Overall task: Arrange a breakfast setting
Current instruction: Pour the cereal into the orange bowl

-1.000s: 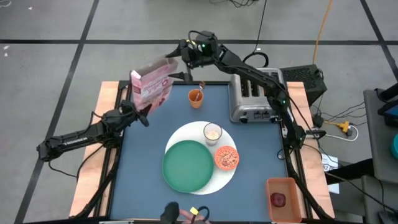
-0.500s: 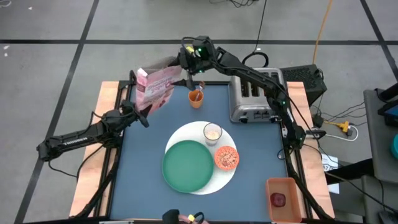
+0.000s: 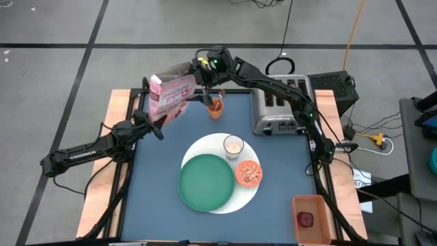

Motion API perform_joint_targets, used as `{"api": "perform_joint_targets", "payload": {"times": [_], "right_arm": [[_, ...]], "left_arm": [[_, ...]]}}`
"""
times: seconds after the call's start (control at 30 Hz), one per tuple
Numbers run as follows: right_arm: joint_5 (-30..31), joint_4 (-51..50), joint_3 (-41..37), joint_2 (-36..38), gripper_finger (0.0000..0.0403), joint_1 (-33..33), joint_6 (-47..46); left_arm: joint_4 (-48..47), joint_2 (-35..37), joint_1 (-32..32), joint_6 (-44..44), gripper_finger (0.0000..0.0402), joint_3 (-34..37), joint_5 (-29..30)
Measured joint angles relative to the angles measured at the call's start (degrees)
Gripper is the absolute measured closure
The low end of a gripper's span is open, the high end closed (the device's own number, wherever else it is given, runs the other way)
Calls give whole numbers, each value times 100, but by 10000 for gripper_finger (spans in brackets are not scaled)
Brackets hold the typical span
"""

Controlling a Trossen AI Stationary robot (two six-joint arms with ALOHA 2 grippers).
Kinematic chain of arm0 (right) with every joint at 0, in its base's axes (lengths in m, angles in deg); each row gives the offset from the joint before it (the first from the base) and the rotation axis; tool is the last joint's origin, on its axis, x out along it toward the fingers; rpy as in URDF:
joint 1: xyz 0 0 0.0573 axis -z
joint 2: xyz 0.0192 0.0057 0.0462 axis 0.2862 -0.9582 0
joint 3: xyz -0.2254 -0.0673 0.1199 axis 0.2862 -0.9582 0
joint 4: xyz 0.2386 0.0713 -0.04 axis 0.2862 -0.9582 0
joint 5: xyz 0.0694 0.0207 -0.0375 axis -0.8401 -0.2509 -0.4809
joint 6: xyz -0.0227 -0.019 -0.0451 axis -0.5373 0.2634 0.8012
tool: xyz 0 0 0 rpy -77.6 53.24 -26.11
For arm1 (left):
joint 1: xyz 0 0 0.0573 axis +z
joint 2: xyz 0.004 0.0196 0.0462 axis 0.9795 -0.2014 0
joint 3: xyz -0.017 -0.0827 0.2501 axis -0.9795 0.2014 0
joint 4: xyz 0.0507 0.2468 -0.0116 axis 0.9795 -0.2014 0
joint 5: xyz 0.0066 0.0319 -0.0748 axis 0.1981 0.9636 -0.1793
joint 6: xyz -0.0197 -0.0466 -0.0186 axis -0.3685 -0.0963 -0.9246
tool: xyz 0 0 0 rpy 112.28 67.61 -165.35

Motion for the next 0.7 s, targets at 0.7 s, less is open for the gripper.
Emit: {"api": "perform_joint_targets", "payload": {"times": [0.7], "right_arm": [[609, -113, -2, 0, 44, -35, 173]], "left_arm": [[-6, -2, 0, -15, 203, 0, -17]]}}
